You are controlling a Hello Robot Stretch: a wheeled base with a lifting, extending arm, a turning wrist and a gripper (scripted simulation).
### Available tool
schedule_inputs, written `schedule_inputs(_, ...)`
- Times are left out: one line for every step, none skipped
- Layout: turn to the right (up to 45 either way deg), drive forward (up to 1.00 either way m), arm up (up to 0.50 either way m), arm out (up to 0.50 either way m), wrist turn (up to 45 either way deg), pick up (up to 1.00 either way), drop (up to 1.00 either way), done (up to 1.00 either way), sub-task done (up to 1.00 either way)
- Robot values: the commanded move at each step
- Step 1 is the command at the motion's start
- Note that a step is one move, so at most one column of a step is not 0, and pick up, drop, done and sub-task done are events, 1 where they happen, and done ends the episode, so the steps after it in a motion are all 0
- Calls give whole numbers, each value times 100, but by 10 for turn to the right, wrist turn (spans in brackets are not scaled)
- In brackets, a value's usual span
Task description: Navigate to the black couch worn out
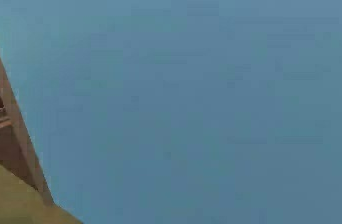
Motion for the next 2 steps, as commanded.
schedule_inputs(-450, 0, 0, 0, 0, 0, 0, 0, 0)
schedule_inputs(-450, 0, 0, 0, 0, 0, 0, 0, 0)
